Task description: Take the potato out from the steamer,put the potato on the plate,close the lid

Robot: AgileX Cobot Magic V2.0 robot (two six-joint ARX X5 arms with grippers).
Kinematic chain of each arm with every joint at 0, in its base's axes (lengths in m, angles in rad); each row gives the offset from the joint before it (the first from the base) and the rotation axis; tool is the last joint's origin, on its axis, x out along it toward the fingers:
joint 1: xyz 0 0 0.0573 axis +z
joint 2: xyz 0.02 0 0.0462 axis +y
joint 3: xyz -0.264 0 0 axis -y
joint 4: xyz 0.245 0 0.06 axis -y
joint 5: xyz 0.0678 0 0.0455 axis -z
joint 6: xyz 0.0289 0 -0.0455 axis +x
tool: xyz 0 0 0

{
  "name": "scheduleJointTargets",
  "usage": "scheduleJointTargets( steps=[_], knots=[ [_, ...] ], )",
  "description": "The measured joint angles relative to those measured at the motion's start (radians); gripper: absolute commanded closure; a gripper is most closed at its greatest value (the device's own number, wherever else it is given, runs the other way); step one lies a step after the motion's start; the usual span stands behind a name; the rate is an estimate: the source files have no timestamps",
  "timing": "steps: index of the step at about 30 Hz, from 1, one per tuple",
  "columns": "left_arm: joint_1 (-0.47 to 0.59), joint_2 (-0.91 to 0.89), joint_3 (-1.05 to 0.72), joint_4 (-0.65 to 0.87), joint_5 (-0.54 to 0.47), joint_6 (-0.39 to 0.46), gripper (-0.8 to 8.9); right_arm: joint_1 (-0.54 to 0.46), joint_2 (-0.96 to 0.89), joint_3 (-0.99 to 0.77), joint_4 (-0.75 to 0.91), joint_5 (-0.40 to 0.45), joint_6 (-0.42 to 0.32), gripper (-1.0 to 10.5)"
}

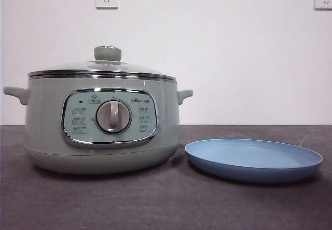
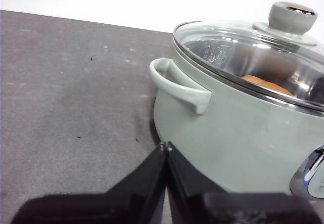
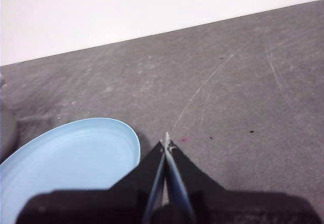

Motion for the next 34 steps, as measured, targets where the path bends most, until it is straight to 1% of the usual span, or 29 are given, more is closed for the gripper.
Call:
scheduleJointTargets(
  steps=[5,8,10,12,14,15,17,19,21,23,25,29,32,34],
  knots=[
    [0.0,0.0,0.0,0.018,0.0,-0.005,8.17,0.0,0.0,-0.001,0.019,-0.003,0.036,9.5],
    [0.0,0.0,0.0,0.042,0.005,-0.033,8.17,0.0,0.0,-0.001,0.069,-0.003,0.117,9.5],
    [0.0,0.0,0.0,0.045,0.021,-0.064,8.19,0.0,0.0,-0.001,0.115,-0.003,0.196,9.5],
    [0.0,0.0,0.0,0.05,0.063,-0.105,8.19,0.0,0.0,0.002,0.142,-0.014,0.273,9.6],
    [0.0,0.0,0.004,0.049,0.117,-0.143,8.19,0.0,0.001,0.018,0.121,-0.041,0.329,9.6],
    [0.0,0.0,0.014,0.039,0.161,-0.166,8.19,0.0,0.008,0.037,0.106,-0.057,0.359,9.6],
    [0.0,0.002,0.048,0.01,0.212,-0.198,8.19,0.0,0.027,0.083,0.081,-0.073,0.387,9.6],
    [0.0,0.009,0.111,-0.036,0.233,-0.225,8.19,0.0,0.064,0.153,0.057,-0.082,0.403,9.6],
    [0.0,0.024,0.188,-0.09,0.234,-0.237,8.19,0.0,0.115,0.23,0.045,-0.083,0.404,9.6],
    [0.0,0.05,0.255,-0.133,0.235,-0.243,8.19,0.0,0.167,0.301,0.042,-0.093,0.388,9.6],
    [0.0,0.095,0.334,-0.171,0.237,-0.243,8.19,0.0,0.229,0.386,0.041,-0.108,0.344,9.6],
    [0.0,0.212,0.492,-0.202,0.242,-0.23,8.19,0.018,0.343,0.56,0.039,-0.108,0.235,9.6],
    [0.0,0.321,0.623,-0.223,0.256,-0.187,8.19,0.037,0.427,0.699,0.024,-0.109,0.163,9.6],
    [0.0,0.402,0.72,-0.251,0.26,-0.146,8.19,0.05,0.492,0.801,0.0,-0.14,0.112,9.6]
  ],
)
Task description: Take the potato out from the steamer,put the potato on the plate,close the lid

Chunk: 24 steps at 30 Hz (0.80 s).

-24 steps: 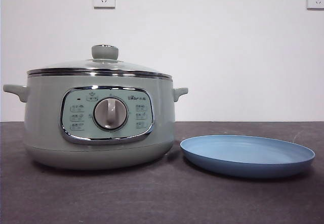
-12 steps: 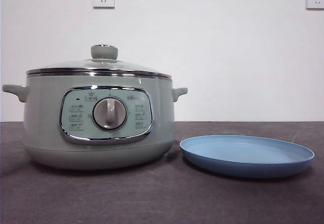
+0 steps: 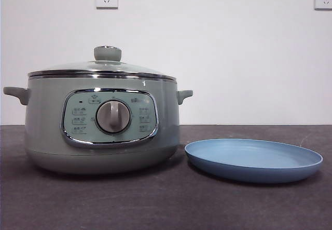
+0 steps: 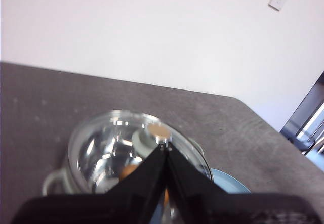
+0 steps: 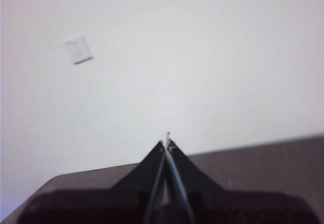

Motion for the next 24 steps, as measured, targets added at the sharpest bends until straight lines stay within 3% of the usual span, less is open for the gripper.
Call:
scheduleJointTargets(
  steps=[10,16,20,22,24],
  knots=[
    [0.0,0.356,0.469,-0.188,0.0,0.238,8.19,0.065,0.376,0.469,-0.288,-0.235,-0.188,9.6],
    [-0.002,0.552,0.681,-0.403,0.032,0.338,8.2,0.092,0.616,0.683,-0.53,-0.426,-0.278,9.4],
    [-0.01,0.67,0.715,-0.492,0.077,0.367,8.05,0.12,0.718,0.74,-0.626,-0.448,-0.324,9.3],
    [-0.016,0.702,0.715,-0.492,0.077,0.37,7.07,0.126,0.739,0.74,-0.633,-0.447,-0.331,8.0],
    [-0.024,0.718,0.715,-0.489,0.076,0.37,4.77,0.127,0.752,0.74,-0.635,-0.434,-0.338,5.6]
  ],
)
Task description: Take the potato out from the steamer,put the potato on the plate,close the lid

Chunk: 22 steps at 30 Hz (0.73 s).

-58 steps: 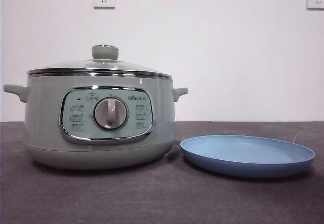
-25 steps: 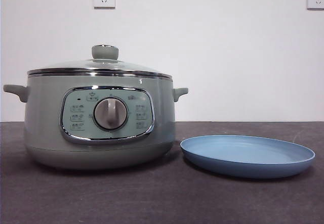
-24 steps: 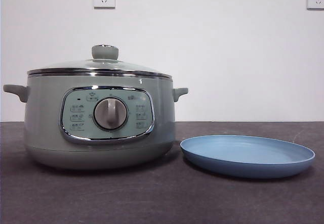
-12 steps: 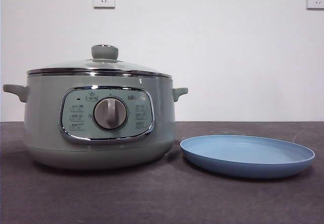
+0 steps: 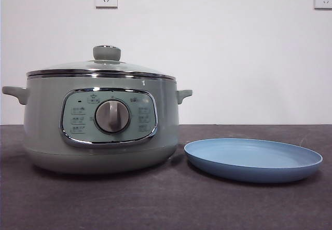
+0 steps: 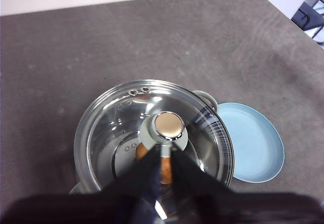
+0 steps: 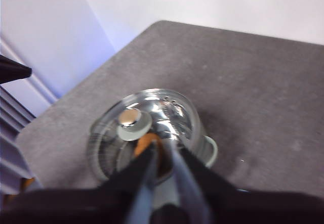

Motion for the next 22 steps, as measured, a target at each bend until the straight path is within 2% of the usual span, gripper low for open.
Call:
scheduleJointTargets(
  steps=[2,4,6,13,18,22],
  knots=[
    [-0.009,0.007,0.0,0.017,-0.003,0.0,3.24,0.0,0.003,0.0,0.0,0.033,-0.002,3.2],
    [-0.015,0.019,0.001,0.037,-0.005,0.0,3.17,0.0,0.003,0.0,0.003,0.077,-0.004,2.5],
    [-0.023,0.037,0.002,0.058,-0.016,0.0,3.17,0.0,0.003,0.002,0.004,0.103,-0.004,2.5],
    [-0.095,0.131,0.002,0.16,-0.045,-0.015,3.17,0.0,0.003,0.003,0.004,0.103,-0.005,2.5],
    [-0.164,0.216,0.002,0.241,-0.116,-0.029,3.18,0.0,0.003,0.004,0.004,0.107,-0.007,2.5],
    [-0.206,0.29,0.002,0.25,-0.173,-0.034,3.18,0.0,0.003,0.004,0.004,0.107,-0.006,2.6]
  ],
)
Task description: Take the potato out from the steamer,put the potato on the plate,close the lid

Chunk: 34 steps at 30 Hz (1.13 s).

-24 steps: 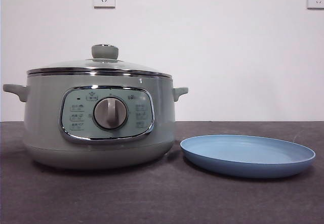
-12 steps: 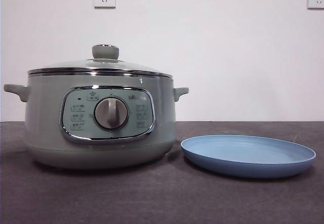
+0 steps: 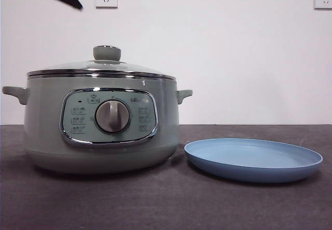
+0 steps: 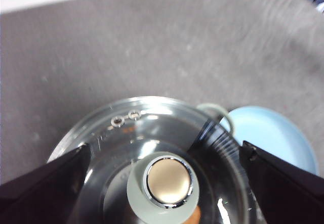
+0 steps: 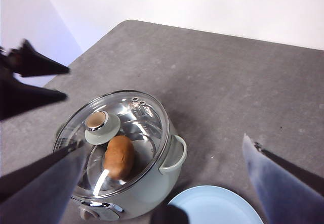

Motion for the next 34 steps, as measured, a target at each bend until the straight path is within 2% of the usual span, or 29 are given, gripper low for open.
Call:
scheduleJointTargets(
  steps=[16,17,20,23,27,34],
  knots=[
    [-0.065,0.183,0.0,-0.089,-0.089,-0.001,3.2,0.0,0.0,0.0,0.0,0.0,0.0,2.6],
    [-0.065,0.185,0.0,-0.09,-0.09,-0.001,3.47,0.0,0.0,0.0,0.0,0.0,0.0,2.6],
    [-0.065,0.186,0.0,-0.09,-0.09,-0.001,5.28,0.0,0.0,0.0,0.0,0.001,0.0,2.6],
    [-0.065,0.186,0.0,-0.091,-0.09,-0.001,6.69,0.0,0.0,0.0,0.0,0.0,0.0,2.6],
    [-0.069,0.185,0.002,-0.088,-0.083,0.003,8.06,0.0,0.0,0.0,0.0,0.0,0.004,2.6],
    [-0.071,0.185,0.006,-0.093,-0.084,0.006,8.22,0.0,0.0,0.0,-0.002,0.0,0.01,2.6]
  ],
)
